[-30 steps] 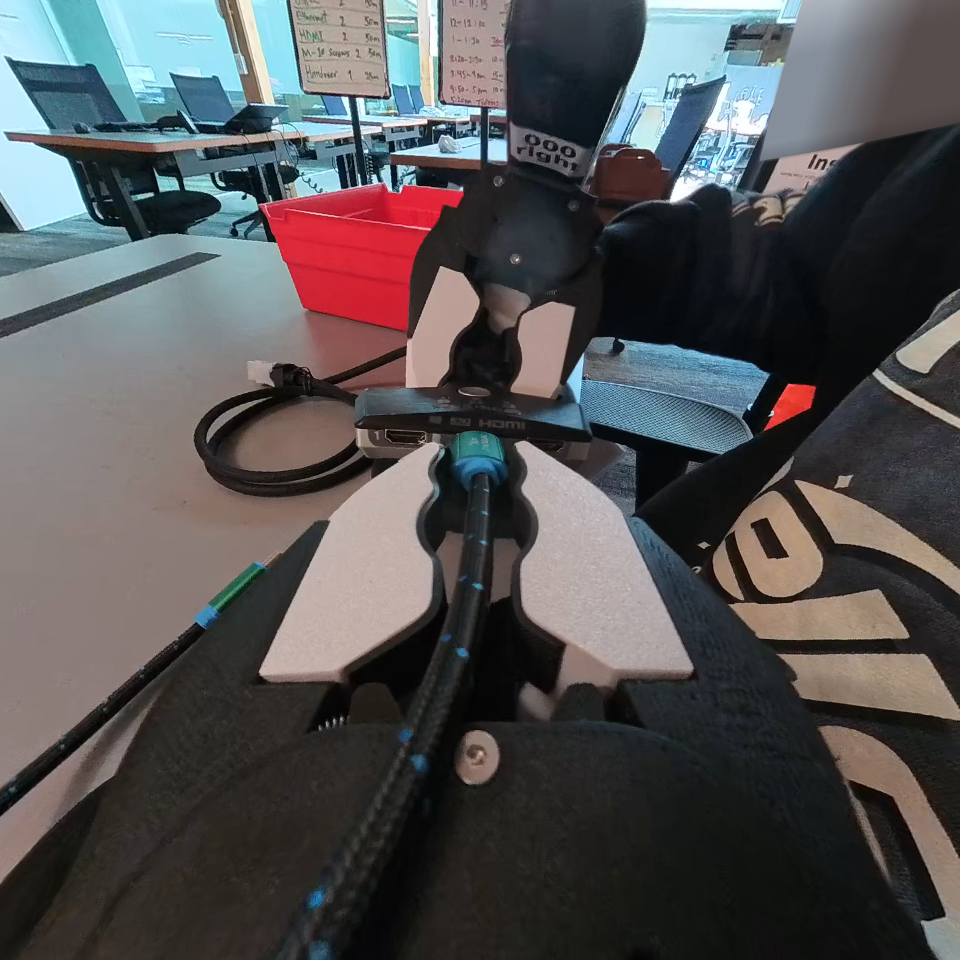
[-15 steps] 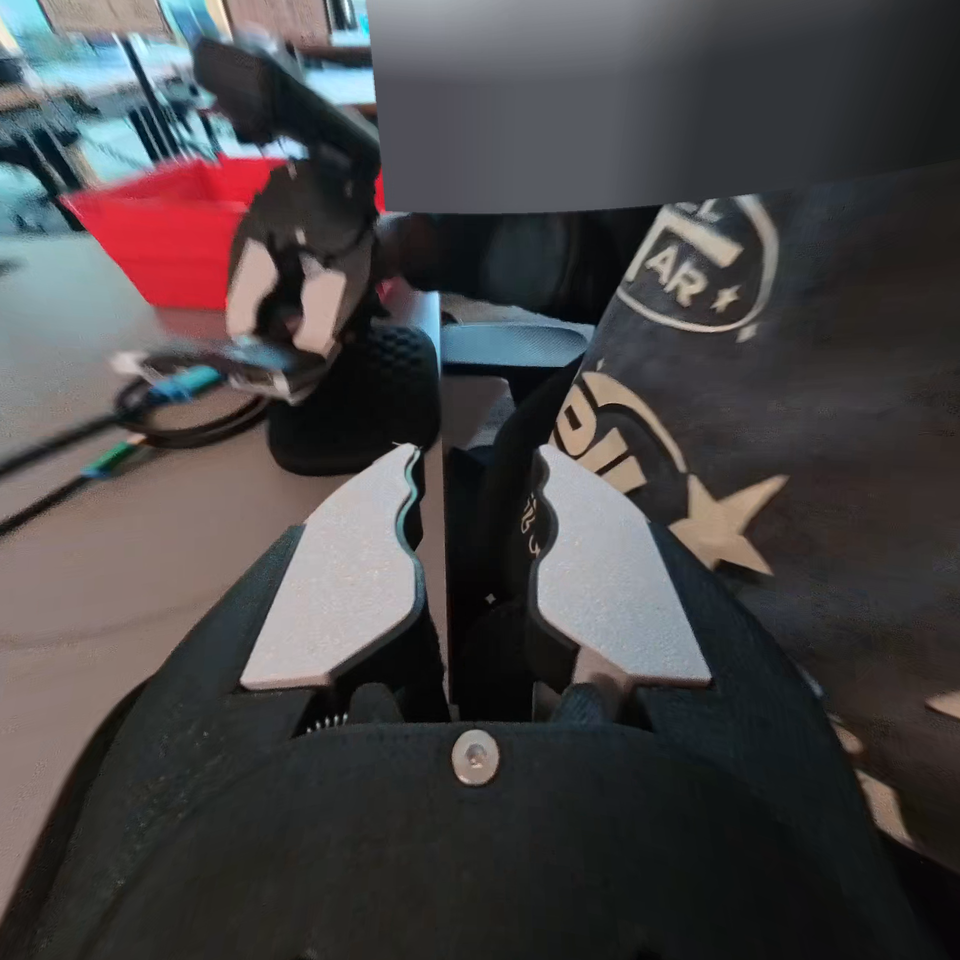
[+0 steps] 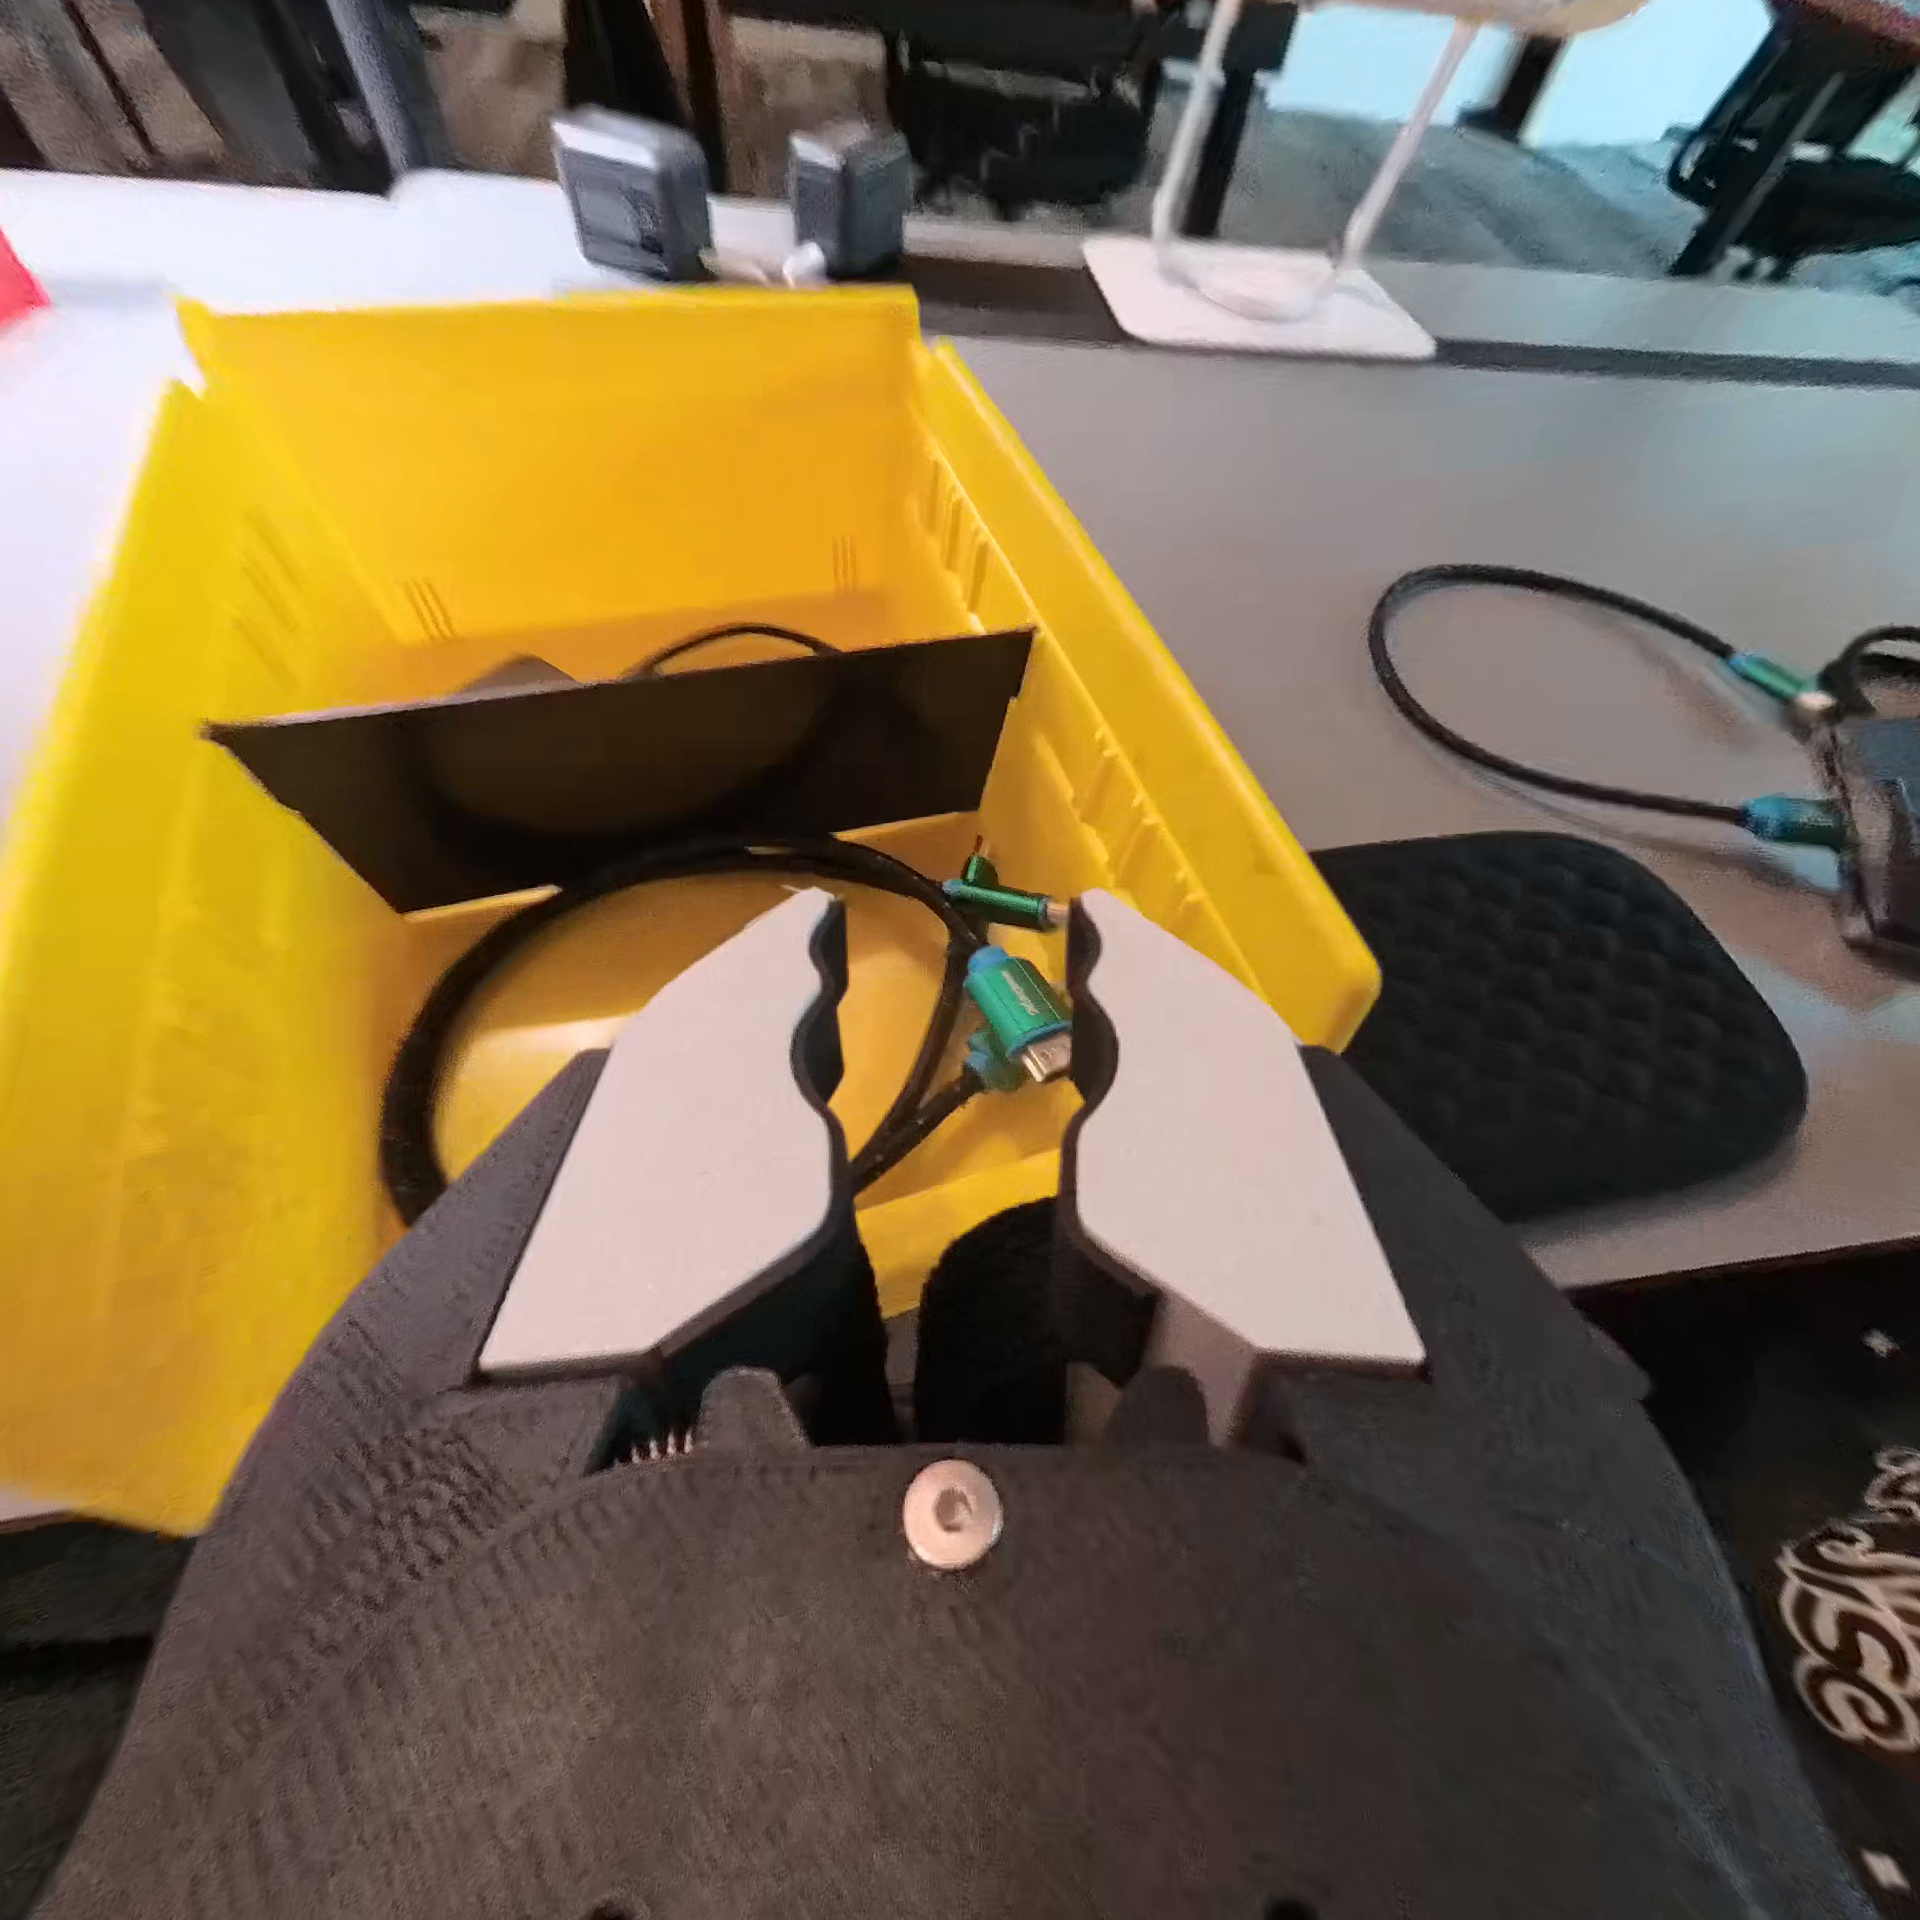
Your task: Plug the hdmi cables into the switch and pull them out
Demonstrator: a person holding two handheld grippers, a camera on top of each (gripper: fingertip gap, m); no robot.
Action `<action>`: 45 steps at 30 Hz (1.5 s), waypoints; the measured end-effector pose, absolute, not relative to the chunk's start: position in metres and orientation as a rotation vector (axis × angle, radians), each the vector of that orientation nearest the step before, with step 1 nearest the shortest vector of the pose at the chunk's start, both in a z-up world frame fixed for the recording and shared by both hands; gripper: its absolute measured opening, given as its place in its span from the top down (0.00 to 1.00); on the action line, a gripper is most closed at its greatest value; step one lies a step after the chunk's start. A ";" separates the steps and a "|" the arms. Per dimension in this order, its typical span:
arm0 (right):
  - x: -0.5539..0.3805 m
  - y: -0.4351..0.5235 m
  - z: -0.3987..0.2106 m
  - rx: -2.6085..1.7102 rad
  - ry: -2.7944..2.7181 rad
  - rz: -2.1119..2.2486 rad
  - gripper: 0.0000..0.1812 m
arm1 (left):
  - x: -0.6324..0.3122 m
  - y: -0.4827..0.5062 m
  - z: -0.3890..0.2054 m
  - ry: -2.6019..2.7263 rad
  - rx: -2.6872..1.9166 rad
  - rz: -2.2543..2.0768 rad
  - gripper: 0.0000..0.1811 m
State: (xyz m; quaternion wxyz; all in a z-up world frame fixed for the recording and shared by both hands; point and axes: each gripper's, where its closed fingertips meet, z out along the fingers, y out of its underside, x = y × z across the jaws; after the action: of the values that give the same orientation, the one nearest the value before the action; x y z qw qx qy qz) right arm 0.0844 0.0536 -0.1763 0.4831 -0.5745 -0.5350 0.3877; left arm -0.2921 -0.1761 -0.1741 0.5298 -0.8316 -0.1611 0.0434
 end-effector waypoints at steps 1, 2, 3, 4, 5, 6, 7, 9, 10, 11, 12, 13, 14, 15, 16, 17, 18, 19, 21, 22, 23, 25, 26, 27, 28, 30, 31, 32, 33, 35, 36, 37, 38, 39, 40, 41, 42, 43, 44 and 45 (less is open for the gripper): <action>0.087 0.054 -0.174 -1.385 -1.292 0.930 0.66 | -0.289 -0.173 -0.184 -0.377 -2.027 0.073 0.78; 0.090 0.054 -0.173 -1.372 -1.288 0.909 0.67 | -0.287 -0.170 -0.194 -0.370 -2.079 0.062 0.77; 0.092 0.054 -0.172 -1.360 -1.288 0.889 0.67 | -0.287 -0.168 -0.203 -0.368 -2.133 0.073 0.76; 0.094 0.055 -0.172 -1.350 -1.288 0.871 0.67 | -0.287 -0.167 -0.211 -0.375 -2.176 0.094 0.76; 0.095 0.055 -0.172 -1.343 -1.287 0.857 0.67 | -0.289 -0.164 -0.216 -0.393 -2.199 0.112 0.75; 0.096 0.055 -0.173 -1.337 -1.284 0.847 0.67 | -0.290 -0.161 -0.219 -0.415 -2.204 0.115 0.75; 0.097 0.056 -0.173 -1.334 -1.277 0.836 0.67 | -0.290 -0.157 -0.221 -0.435 -2.207 0.108 0.75; 0.097 0.058 -0.171 -1.321 -1.252 0.822 0.68 | -0.294 -0.156 -0.229 -0.483 -2.254 0.160 0.76; 0.096 0.058 -0.170 -1.310 -1.241 0.822 0.68 | -0.295 -0.158 -0.236 -0.489 -2.297 0.185 0.75; 0.096 0.058 -0.168 -1.300 -1.233 0.824 0.68 | -0.292 -0.156 -0.241 -0.470 -2.327 0.171 0.76; 0.095 0.058 -0.166 -1.291 -1.230 0.824 0.68 | -0.288 -0.154 -0.242 -0.447 -2.337 0.155 0.78; 0.094 0.058 -0.166 -1.285 -1.230 0.821 0.68 | -0.286 -0.152 -0.242 -0.426 -2.336 0.152 0.82; 0.094 0.059 -0.165 -1.281 -1.231 0.813 0.69 | -0.285 -0.151 -0.241 -0.410 -2.337 0.163 0.87; 0.093 0.059 -0.166 -1.277 -1.234 0.801 0.69 | -0.286 -0.152 -0.241 -0.404 -2.337 0.177 0.87; 0.093 0.060 -0.167 -1.273 -1.237 0.787 0.69 | -0.286 -0.151 -0.240 -0.402 -2.332 0.181 0.87; 0.093 0.060 -0.167 -1.267 -1.241 0.774 0.69 | -0.287 -0.151 -0.238 -0.401 -2.319 0.182 0.87; 0.093 0.059 -0.168 -1.262 -1.245 0.765 0.69 | -0.288 -0.152 -0.234 -0.403 -2.300 0.183 0.87; 0.092 0.058 -0.169 -1.255 -1.249 0.760 0.69 | -0.290 -0.152 -0.229 -0.407 -2.270 0.185 0.87; 0.092 0.057 -0.169 -1.237 -1.249 0.747 0.69 | -0.294 -0.154 -0.216 -0.421 -2.192 0.188 0.88; 0.093 0.057 -0.168 -1.227 -1.246 0.743 0.69 | -0.297 -0.156 -0.207 -0.428 -2.143 0.202 0.88; 0.093 0.056 -0.167 -1.220 -1.241 0.743 0.70 | -0.303 -0.160 -0.196 -0.438 -2.078 0.238 0.97; 0.092 0.056 -0.165 -1.213 -1.231 0.746 0.70 | -0.313 -0.171 -0.173 -0.459 -1.958 0.300 1.00; 0.092 0.055 -0.164 -1.209 -1.229 0.751 0.70 | -0.315 -0.176 -0.164 -0.452 -1.912 0.317 1.00; 0.091 0.055 -0.163 -1.203 -1.226 0.756 0.71 | -0.317 -0.181 -0.155 -0.456 -1.868 0.336 1.00; 0.090 0.053 -0.163 -1.199 -1.227 0.761 0.71 | -0.318 -0.184 -0.150 -0.461 -1.842 0.338 1.00; 0.087 0.051 -0.164 -1.192 -1.232 0.763 0.71 | -0.313 -0.182 -0.153 -0.445 -1.865 0.285 1.00; 0.086 0.051 -0.164 -1.189 -1.238 0.757 0.71 | -0.308 -0.178 -0.162 -0.439 -1.917 0.241 1.00; 0.085 0.050 -0.165 -1.184 -1.247 0.749 0.71 | -0.304 -0.174 -0.174 -0.436 -1.988 0.200 0.97; 0.084 0.049 -0.165 -1.178 -1.259 0.741 0.71 | -0.303 -0.170 -0.186 -0.428 -2.068 0.183 0.92; 0.083 0.047 -0.165 -1.164 -1.280 0.719 0.71 | -0.305 -0.165 -0.206 -0.396 -2.226 0.189 0.86; 0.083 0.046 -0.165 -1.157 -1.287 0.713 0.71 | -0.308 -0.162 -0.213 -0.391 -2.288 0.189 0.85; 0.083 0.045 -0.164 -1.150 -1.289 0.710 0.71 | -0.311 -0.158 -0.217 -0.378 -2.333 0.196 0.84; 0.084 0.045 -0.164 -1.147 -1.285 0.709 0.71 | -0.311 -0.154 -0.219 -0.345 -2.370 0.193 0.84; 0.084 0.045 -0.164 -1.147 -1.279 0.711 0.71 | -0.310 -0.149 -0.221 -0.312 -2.401 0.176 0.84; 0.084 0.045 -0.164 -1.147 -1.275 0.712 0.71 | -0.309 -0.145 -0.223 -0.295 -2.422 0.167 0.84; 0.084 0.045 -0.165 -1.148 -1.274 0.711 0.71 | -0.309 -0.140 -0.225 -0.282 -2.441 0.161 0.85; 0.083 0.045 -0.166 -1.148 -1.277 0.707 0.71 | -0.308 -0.138 -0.228 -0.271 -2.465 0.151 0.85; 0.083 0.046 -0.167 -1.148 -1.282 0.698 0.71 | -0.309 -0.136 -0.231 -0.271 -2.485 0.156 0.88; 0.083 0.046 -0.167 -1.145 -1.287 0.686 0.71 | -0.313 -0.136 -0.232 -0.288 -2.494 0.188 0.89; 0.083 0.046 -0.167 -1.138 -1.290 0.675 0.71 | -0.318 -0.137 -0.234 -0.312 -2.515 0.219 0.89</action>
State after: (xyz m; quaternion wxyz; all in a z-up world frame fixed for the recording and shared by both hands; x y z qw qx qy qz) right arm 0.0827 0.0464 -0.1667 0.6026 -0.4914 -0.5572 0.2913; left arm -0.3178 -0.1373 -0.2345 0.2947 -0.9448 -0.1171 0.0824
